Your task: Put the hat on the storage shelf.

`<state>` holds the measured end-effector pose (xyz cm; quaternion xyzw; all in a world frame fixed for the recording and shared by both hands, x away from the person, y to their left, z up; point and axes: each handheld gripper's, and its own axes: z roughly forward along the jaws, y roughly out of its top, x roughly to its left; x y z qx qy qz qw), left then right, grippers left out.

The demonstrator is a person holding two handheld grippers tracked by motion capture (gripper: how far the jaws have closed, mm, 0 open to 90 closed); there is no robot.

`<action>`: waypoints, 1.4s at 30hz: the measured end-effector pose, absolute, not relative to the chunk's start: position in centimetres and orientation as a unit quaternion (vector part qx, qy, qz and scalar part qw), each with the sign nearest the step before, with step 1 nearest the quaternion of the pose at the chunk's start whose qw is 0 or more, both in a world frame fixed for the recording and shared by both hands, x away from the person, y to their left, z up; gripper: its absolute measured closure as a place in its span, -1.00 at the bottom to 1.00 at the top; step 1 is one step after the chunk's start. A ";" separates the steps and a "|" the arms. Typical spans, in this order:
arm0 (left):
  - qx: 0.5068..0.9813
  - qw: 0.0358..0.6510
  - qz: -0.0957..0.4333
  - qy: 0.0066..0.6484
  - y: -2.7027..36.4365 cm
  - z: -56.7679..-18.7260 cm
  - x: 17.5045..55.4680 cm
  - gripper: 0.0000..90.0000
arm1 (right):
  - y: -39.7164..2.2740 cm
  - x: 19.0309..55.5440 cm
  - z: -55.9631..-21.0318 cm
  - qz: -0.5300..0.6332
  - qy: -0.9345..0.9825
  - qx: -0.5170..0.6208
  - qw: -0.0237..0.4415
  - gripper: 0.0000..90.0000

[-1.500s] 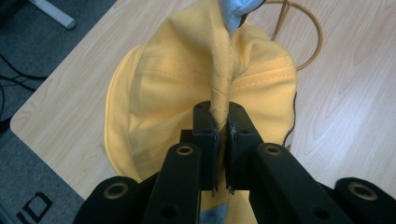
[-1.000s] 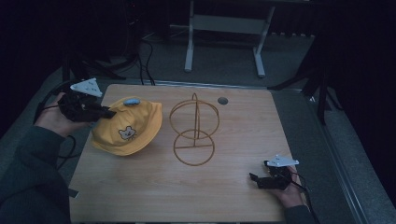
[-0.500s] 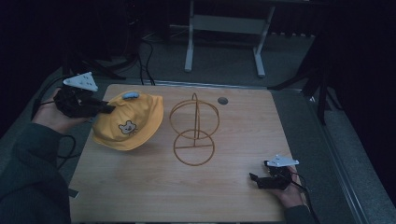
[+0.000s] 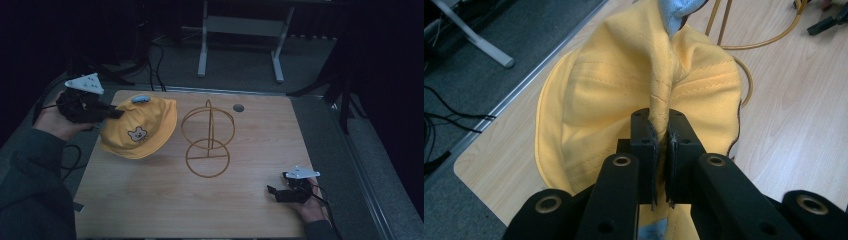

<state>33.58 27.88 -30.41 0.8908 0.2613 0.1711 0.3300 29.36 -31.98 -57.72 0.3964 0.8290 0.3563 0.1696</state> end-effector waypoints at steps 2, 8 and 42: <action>0.891 0.329 0.171 0.261 27.9 -30.3 33.6 0.88 | -32.0 29.4 -57.7 0.356 0.829 0.397 0.170 -0.69; 0.892 0.327 0.174 0.259 27.8 -30.1 33.6 0.88 | -32.0 29.4 -57.7 0.356 0.829 0.397 0.170 -0.69; 0.892 0.345 0.175 0.235 25.9 -28.8 34.2 0.88 | -32.0 29.3 -57.7 0.357 0.829 0.396 0.169 -0.69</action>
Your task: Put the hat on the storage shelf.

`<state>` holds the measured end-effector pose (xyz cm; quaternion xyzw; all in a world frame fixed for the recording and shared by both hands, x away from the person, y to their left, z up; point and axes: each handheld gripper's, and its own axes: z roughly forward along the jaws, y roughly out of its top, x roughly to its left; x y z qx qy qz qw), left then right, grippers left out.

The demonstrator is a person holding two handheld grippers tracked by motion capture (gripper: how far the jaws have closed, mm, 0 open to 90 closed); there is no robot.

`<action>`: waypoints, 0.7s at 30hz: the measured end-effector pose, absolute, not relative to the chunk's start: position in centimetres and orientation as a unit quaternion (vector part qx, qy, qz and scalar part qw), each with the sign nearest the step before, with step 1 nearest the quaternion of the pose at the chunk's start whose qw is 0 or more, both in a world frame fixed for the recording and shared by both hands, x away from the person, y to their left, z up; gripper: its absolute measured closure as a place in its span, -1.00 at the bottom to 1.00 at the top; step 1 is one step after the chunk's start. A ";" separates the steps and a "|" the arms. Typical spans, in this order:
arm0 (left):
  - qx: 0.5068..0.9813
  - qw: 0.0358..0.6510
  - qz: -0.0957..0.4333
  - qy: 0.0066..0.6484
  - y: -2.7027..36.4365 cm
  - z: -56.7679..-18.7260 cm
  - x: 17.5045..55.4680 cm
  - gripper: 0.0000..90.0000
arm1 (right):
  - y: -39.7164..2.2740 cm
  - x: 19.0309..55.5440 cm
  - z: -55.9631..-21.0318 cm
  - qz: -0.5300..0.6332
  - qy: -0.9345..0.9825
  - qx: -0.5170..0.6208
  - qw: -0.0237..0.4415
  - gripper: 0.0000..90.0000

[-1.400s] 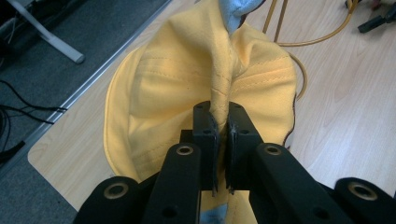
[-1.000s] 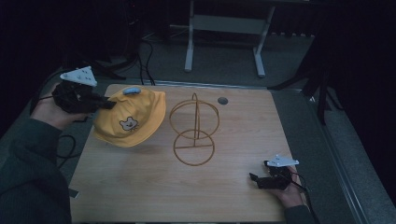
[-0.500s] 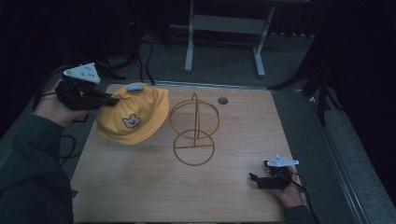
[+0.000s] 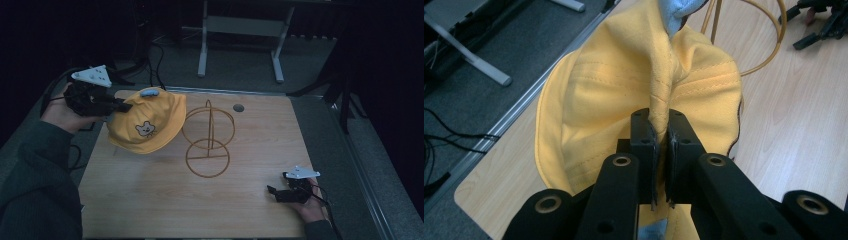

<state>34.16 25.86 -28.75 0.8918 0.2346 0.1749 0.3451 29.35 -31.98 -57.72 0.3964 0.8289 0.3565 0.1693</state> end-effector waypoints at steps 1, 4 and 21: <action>0.892 0.345 0.175 0.235 25.9 -28.8 34.2 0.88 | -32.0 29.3 -57.7 0.357 0.829 0.396 0.169 -0.69; 0.889 0.354 0.176 0.231 25.6 -28.6 34.2 0.88 | -32.0 29.3 -57.7 0.357 0.829 0.396 0.169 -0.69; 0.888 0.365 0.179 0.215 24.9 -27.3 34.0 0.88 | -32.0 29.3 -57.7 0.357 0.829 0.396 0.169 -0.69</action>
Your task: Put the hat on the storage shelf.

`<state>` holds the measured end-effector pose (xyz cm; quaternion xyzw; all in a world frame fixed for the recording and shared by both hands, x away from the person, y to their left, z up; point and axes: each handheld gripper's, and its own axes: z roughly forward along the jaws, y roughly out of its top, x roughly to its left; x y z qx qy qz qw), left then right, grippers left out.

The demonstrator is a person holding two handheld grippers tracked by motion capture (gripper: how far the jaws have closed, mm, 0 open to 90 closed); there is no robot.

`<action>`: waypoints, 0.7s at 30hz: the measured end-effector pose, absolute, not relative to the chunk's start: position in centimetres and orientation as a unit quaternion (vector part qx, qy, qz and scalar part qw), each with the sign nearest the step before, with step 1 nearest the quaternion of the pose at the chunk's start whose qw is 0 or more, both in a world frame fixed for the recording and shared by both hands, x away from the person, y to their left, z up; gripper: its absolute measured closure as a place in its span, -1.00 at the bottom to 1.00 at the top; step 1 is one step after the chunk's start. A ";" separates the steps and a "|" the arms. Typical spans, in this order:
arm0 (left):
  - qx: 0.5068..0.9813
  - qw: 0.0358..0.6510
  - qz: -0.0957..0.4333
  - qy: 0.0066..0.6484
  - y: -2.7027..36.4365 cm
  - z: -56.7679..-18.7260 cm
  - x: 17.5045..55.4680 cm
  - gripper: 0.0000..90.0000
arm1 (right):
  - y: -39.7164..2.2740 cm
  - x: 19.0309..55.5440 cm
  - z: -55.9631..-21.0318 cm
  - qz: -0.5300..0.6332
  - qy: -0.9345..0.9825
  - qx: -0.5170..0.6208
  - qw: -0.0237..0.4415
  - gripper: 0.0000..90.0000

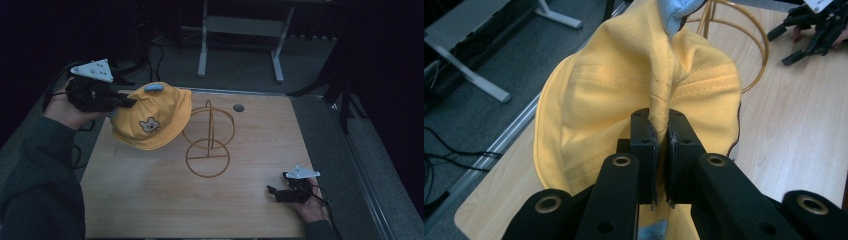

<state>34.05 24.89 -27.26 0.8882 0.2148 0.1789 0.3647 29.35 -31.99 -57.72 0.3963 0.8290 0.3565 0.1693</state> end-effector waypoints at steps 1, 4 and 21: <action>0.888 0.365 0.179 0.215 24.9 -27.3 34.0 0.88 | -32.0 29.3 -57.7 0.357 0.829 0.396 0.169 -0.69; 0.887 0.374 0.173 0.208 24.6 -27.0 34.1 0.88 | -32.0 29.3 -57.7 0.357 0.829 0.396 0.169 -0.69; 0.894 0.374 0.166 0.183 22.2 -26.3 34.8 0.88 | -32.0 29.3 -57.7 0.356 0.829 0.397 0.169 -0.69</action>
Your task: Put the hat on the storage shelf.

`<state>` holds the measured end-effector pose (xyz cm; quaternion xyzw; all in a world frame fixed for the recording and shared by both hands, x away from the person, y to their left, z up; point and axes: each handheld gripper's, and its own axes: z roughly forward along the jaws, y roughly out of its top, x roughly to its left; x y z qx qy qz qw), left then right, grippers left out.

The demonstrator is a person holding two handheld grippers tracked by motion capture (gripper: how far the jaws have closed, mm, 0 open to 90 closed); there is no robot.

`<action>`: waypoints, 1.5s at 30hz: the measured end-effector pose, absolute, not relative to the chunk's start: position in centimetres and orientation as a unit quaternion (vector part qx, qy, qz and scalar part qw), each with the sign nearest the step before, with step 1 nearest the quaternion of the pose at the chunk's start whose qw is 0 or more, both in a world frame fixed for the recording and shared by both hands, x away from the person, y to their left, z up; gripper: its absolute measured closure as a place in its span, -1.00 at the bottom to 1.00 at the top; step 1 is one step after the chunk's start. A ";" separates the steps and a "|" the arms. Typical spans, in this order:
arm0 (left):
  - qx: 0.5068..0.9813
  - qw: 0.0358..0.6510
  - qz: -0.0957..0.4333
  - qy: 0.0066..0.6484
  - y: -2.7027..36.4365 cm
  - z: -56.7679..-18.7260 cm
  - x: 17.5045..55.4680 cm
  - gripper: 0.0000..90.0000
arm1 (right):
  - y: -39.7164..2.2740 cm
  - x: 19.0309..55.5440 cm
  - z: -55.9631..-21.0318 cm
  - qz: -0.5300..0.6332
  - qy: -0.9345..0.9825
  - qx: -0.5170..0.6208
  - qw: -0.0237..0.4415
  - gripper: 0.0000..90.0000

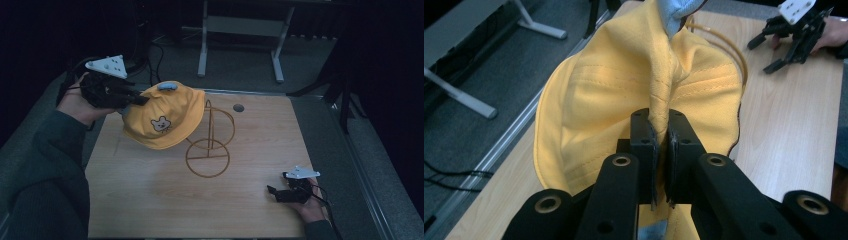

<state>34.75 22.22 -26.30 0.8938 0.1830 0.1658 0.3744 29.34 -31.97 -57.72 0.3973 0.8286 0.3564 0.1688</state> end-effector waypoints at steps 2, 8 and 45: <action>0.893 0.379 0.163 0.179 21.8 -26.2 34.8 0.88 | -32.0 29.3 -57.7 0.356 0.829 0.397 0.169 -0.69; 0.899 0.374 0.158 0.167 20.3 -26.4 35.5 0.87 | -32.0 29.3 -57.7 0.356 0.829 0.397 0.169 -0.69; 0.907 0.346 0.181 0.159 7.9 -30.4 39.5 0.54 | -32.0 29.3 -57.7 0.357 0.829 0.396 0.170 -0.69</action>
